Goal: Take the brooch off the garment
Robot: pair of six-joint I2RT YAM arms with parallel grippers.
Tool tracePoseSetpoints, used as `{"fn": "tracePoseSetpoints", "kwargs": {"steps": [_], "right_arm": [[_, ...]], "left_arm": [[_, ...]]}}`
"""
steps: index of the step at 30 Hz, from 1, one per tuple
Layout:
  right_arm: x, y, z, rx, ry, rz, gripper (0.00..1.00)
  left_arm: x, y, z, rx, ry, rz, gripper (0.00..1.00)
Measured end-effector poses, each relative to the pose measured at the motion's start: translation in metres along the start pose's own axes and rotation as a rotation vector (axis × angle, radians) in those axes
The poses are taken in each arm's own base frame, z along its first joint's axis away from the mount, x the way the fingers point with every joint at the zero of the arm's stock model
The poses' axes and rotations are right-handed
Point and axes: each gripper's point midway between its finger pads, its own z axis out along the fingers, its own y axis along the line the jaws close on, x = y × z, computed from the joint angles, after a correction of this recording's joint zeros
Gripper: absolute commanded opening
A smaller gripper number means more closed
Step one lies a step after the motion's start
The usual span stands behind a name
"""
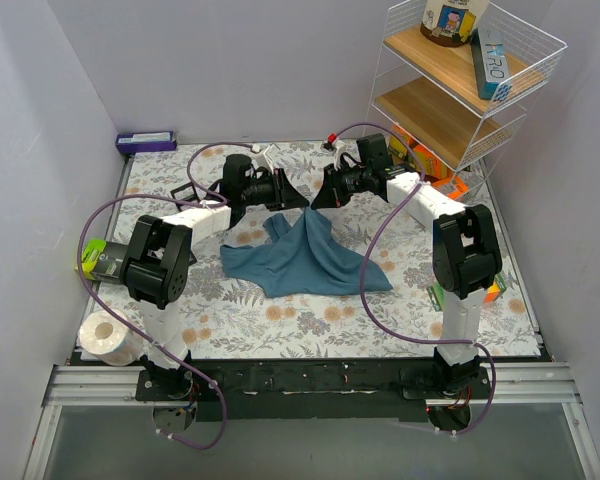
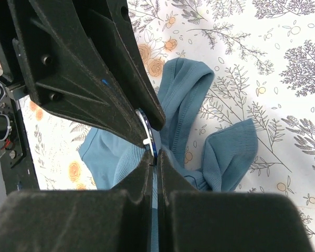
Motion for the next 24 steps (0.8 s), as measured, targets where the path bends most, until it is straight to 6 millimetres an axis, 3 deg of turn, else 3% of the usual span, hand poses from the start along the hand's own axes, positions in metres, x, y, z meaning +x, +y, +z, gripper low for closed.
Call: {"fn": "tracePoseSetpoints", "kwargs": {"steps": [4, 13, 24], "right_arm": [[0.0, -0.002, 0.0, 0.011, -0.001, -0.01, 0.01], [-0.002, 0.002, 0.0, -0.008, -0.007, 0.008, 0.01], [-0.002, 0.008, 0.0, -0.03, -0.006, 0.039, 0.01]], "left_arm": [[-0.003, 0.001, 0.001, -0.023, 0.019, 0.066, 0.19], [-0.011, 0.008, -0.002, -0.091, 0.036, 0.091, 0.38], [-0.021, 0.012, -0.008, -0.134, 0.023, 0.23, 0.42]]}}
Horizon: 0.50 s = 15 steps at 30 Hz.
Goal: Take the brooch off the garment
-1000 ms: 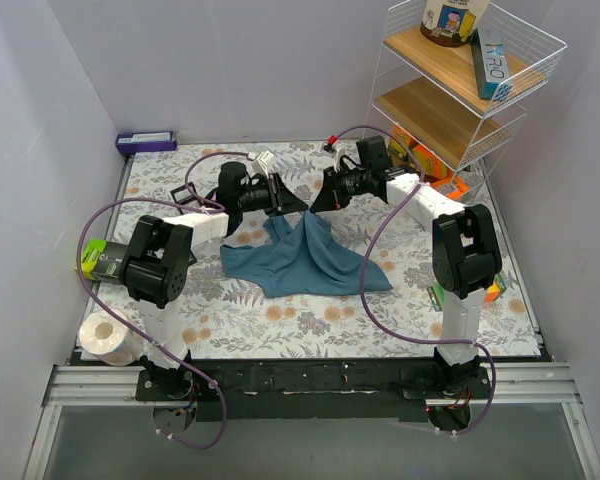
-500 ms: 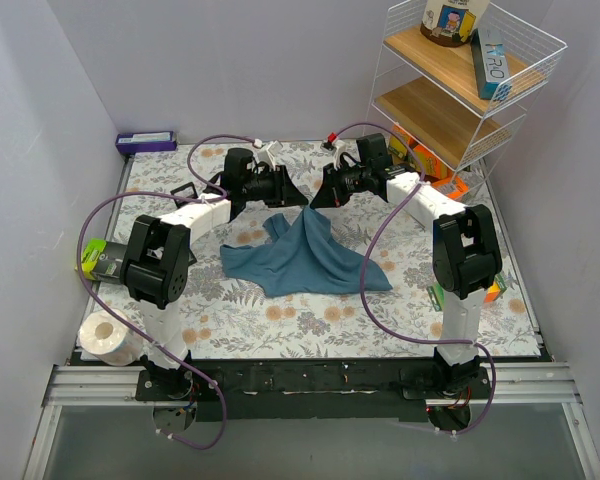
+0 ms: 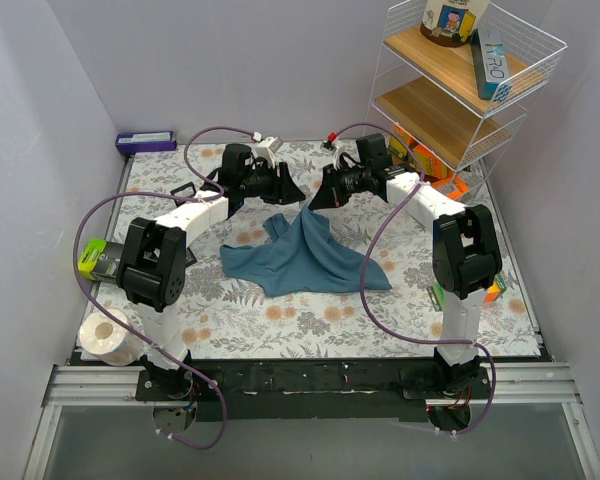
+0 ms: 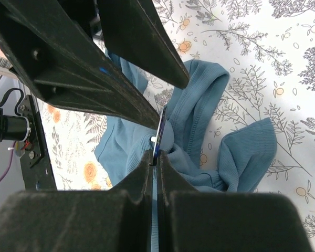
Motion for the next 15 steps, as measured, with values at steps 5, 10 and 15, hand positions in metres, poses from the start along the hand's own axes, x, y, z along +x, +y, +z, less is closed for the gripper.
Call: {"fn": "tracePoseSetpoints", "kwargs": {"steps": [5, 10, 15], "right_arm": [[0.005, 0.01, 0.001, -0.04, 0.019, 0.03, 0.01], [0.01, 0.027, 0.007, -0.1, 0.042, 0.037, 0.01], [0.01, 0.032, 0.007, -0.12, 0.045, 0.049, 0.01]], "left_arm": [[-0.013, -0.005, -0.01, 0.021, -0.045, 0.042, 0.45], [-0.016, -0.019, -0.023, 0.117, -0.067, 0.082, 0.51], [0.0, -0.024, -0.024, 0.185, -0.034, 0.112, 0.53]]}}
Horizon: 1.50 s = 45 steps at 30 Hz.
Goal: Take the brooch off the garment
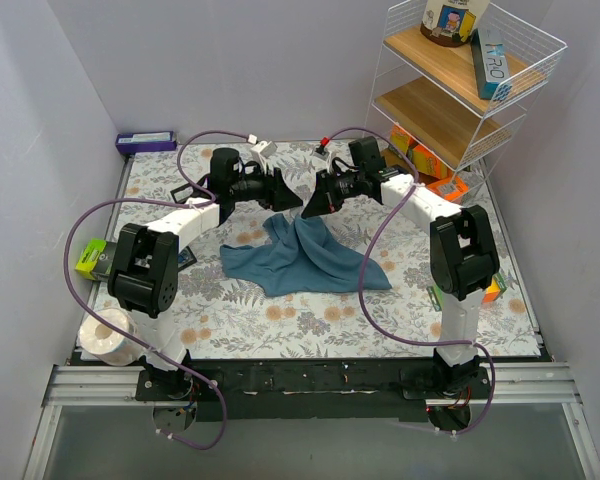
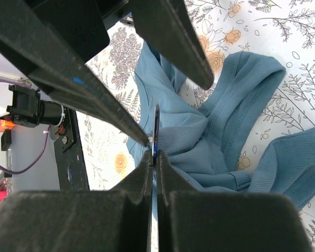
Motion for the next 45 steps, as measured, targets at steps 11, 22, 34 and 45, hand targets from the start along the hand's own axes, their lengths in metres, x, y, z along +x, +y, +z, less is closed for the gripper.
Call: {"fn": "tracePoseSetpoints", "kwargs": {"steps": [11, 22, 34, 45], "right_arm": [[-0.001, -0.004, -0.004, 0.007, -0.008, 0.015, 0.01], [-0.001, -0.004, -0.004, 0.007, -0.008, 0.019, 0.01], [-0.001, -0.002, -0.004, 0.0, -0.006, 0.02, 0.01], [0.0, -0.004, -0.005, 0.008, -0.005, 0.024, 0.01]], "left_arm": [[0.012, -0.016, -0.003, 0.101, 0.044, 0.007, 0.48], [0.022, -0.017, -0.004, 0.116, 0.07, 0.004, 0.3], [0.024, -0.014, -0.003, 0.115, 0.072, 0.0, 0.25], [0.028, -0.011, 0.0, 0.123, 0.077, -0.015, 0.18]]}}
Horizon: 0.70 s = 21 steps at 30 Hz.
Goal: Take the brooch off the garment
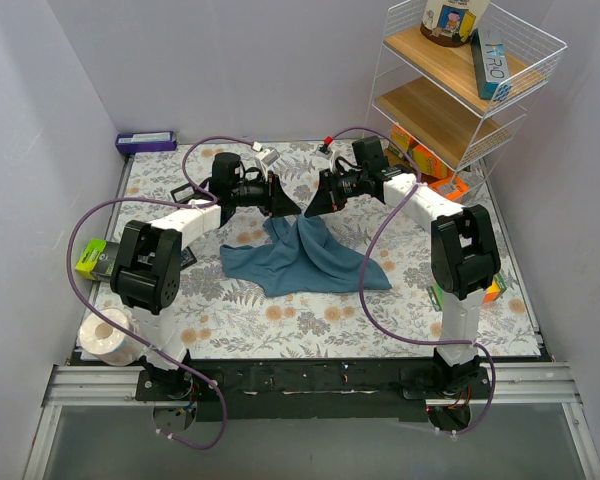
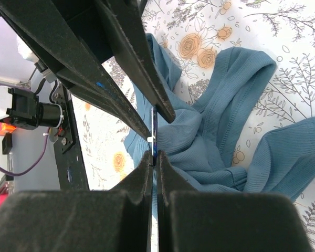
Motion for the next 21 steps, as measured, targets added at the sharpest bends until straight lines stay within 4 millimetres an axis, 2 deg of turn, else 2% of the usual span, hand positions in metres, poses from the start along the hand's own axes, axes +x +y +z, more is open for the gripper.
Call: {"fn": "tracePoseSetpoints", "kwargs": {"steps": [7, 12, 13, 21], "right_arm": [[0.0011, -0.0018, -0.0011, 0.004, 0.002, -0.004, 0.01], [0.0035, -0.0015, -0.0007, 0.006, 0.01, -0.013, 0.01], [0.0045, -0.0011, -0.0007, 0.006, 0.011, -0.012, 0.01], [0.0062, 0.0024, -0.0016, -0.005, 0.015, -0.003, 0.01]], "left_arm": [[0.0002, 0.0043, 0.0017, -0.023, -0.001, -0.013, 0.19], [0.0009, 0.0043, 0.0039, -0.031, -0.002, -0.039, 0.36], [0.0007, 0.0044, 0.004, -0.033, -0.003, -0.044, 0.38], [0.0061, 0.0021, -0.0013, 0.003, 0.02, -0.03, 0.32]]}}
